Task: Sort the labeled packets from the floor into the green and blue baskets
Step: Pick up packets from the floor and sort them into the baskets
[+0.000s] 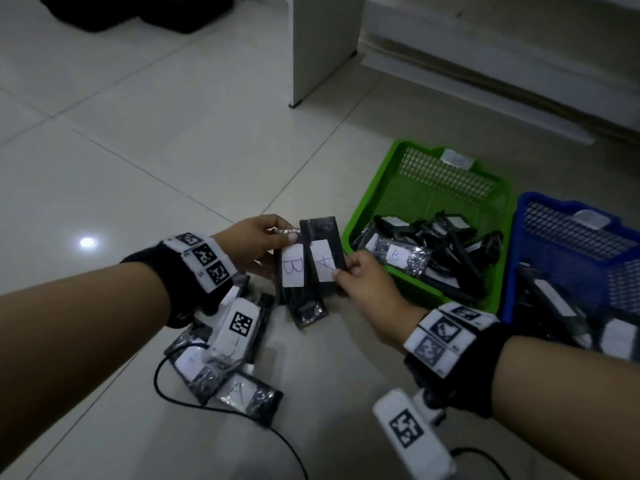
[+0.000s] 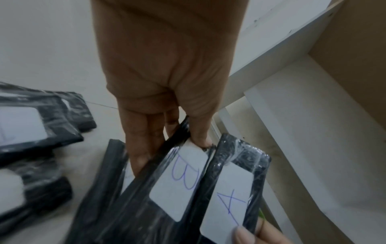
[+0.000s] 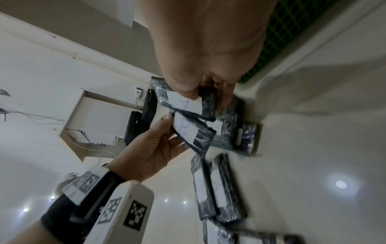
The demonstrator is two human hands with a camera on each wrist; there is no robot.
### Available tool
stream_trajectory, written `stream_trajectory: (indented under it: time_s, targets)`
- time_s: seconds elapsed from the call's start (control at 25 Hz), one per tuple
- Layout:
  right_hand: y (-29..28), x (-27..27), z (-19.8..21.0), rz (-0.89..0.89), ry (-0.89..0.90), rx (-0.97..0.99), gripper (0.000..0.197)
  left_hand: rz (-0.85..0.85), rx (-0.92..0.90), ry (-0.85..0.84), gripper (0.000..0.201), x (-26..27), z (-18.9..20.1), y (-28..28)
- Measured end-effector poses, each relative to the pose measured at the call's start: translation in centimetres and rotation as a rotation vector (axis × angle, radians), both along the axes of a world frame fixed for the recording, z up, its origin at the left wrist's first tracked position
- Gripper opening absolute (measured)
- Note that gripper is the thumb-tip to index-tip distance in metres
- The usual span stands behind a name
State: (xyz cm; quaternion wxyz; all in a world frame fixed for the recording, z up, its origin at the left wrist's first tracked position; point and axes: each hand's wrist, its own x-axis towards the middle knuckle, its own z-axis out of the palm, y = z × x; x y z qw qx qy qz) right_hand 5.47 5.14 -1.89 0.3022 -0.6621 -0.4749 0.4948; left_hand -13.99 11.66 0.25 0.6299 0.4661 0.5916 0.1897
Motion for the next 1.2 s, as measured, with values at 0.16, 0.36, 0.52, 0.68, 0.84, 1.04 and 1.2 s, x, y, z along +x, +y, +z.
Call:
stream_trajectory:
  time_s: [0.16,0.36,0.52,0.68,0.84,1.04,1.2]
  targets:
    - [0.9,7.2,5.0,-0.022,0.128,-0.035,0.013,-0.068,0.026,-0.047,0.021,5.6,3.6,0.8]
    - [-0.3,16.7,8.6,-0.142,0.123,-0.058,0.017,-0.144,0.242,0.053,0.049,13.8,5.3,2.4]
    - [-2.5,21.7,7.4,-0.400,0.121,-0.016,0.014,-0.237,0.485,0.347,0.036,18.7,3.7,2.1]
    - [-5.9,25.6,5.2,-0.604,0.023,0.012,0.017,-0.359,0.540,0.328,0.024,21.9,1.3,1.8]
    - [-8.4,27.3,3.5,-0.513,-0.179,-0.060,0.032,-0.642,0.641,0.489,0.019,23.6,-0.1,0.8]
    - [-7.1,27.2,2.6,-0.326,-0.580,-0.137,0.032,-0.725,0.827,0.536,0.027,23.0,-0.9,0.5]
    - [-5.6,27.6,2.1,-0.312,-0.708,-0.204,0.042,-0.777,0.815,0.504,0.050,20.4,-0.5,0.7]
